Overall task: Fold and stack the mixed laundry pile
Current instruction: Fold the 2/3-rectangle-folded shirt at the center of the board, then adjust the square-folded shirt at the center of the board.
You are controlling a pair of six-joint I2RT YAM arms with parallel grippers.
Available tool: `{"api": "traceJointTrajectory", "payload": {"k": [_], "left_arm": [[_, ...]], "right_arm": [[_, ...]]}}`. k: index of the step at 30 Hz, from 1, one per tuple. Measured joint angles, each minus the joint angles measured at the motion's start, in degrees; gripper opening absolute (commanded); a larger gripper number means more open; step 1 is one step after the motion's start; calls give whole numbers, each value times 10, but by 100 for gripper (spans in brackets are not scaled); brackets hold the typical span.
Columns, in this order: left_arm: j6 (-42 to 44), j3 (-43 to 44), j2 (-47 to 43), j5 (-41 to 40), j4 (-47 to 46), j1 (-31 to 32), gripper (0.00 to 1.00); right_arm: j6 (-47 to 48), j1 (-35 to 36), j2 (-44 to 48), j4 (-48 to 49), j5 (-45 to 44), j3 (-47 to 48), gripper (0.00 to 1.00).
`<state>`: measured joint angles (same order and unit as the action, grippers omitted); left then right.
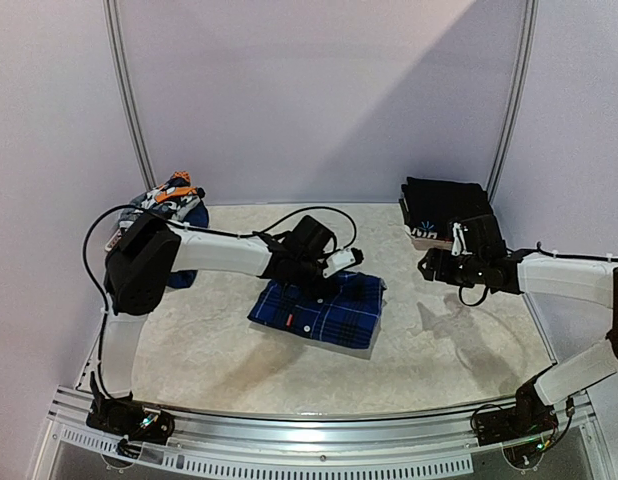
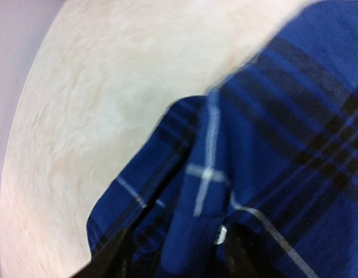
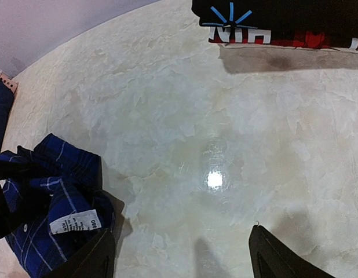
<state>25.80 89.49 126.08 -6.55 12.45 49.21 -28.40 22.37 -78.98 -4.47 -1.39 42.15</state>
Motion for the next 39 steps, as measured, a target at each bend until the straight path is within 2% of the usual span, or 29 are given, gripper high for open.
{"api": "traceJointTrajectory", "payload": {"k": [6,11,16,22,30,39], "left_arm": [[-27,-55,-61,-23,-56,-12,85],[-53,-93,-140,-50,-123,-22,99],[-81,-133,-208,-83,-173,-29,99],[-115,-188,-268,-106,-172,-35,100],[-180,-246,-344,-88,-101,-35,93],[-244,-320,-419,-47,-18,-28,88]], "right_arm": [[0,0,13,2,10,-6,82],[0,0,25,2,22,-7,83],[0,0,37,3,35,-7,84],[2,2,45,16,59,-7,84],[7,37,45,36,92,-7,84],[20,109,45,56,112,-7,84]]}}
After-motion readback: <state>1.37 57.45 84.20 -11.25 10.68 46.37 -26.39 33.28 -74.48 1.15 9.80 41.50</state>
